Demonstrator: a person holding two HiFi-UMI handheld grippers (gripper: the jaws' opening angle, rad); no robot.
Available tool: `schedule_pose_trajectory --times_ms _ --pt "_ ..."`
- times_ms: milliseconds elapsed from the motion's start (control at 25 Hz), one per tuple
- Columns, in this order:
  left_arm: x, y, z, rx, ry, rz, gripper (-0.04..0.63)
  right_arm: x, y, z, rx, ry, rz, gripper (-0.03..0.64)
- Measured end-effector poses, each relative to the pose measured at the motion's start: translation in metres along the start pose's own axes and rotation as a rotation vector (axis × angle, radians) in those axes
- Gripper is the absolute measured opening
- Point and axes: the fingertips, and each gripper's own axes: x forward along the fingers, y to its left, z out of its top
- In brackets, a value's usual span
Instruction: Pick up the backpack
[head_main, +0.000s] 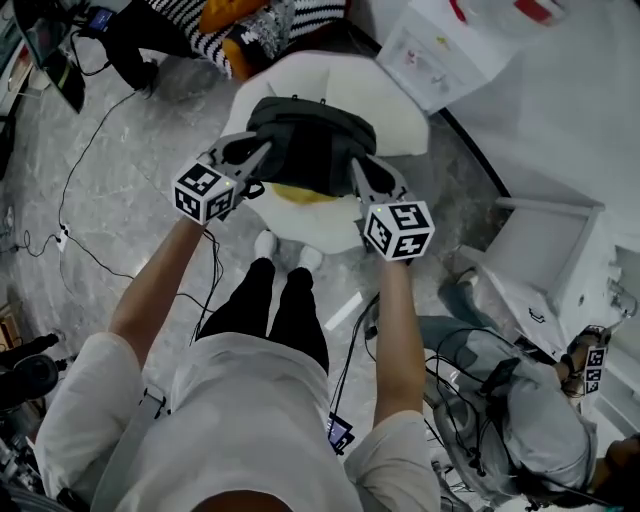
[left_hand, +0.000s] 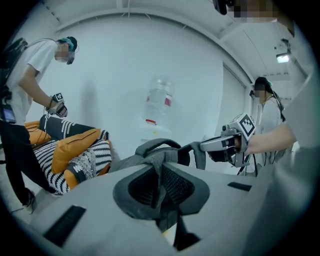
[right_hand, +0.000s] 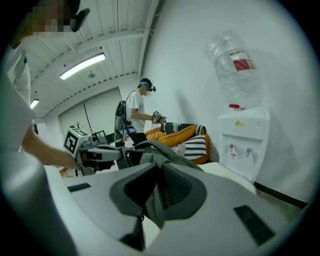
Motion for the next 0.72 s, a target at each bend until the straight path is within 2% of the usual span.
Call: schedule_pose_trajectory --times_ms 200,720 --pt "0.003 -0.015 0.034 -0.008 -0.014 0.009 0.037 -0.020 -0.008 0.031 0.005 -0.014 0.009 0.043" --pt "-0.022 -0.036 0.084 -0.013 -0.053 0.023 0.037 -0.051 0.010 0.078 -0.018 -0.041 0.032 0.043"
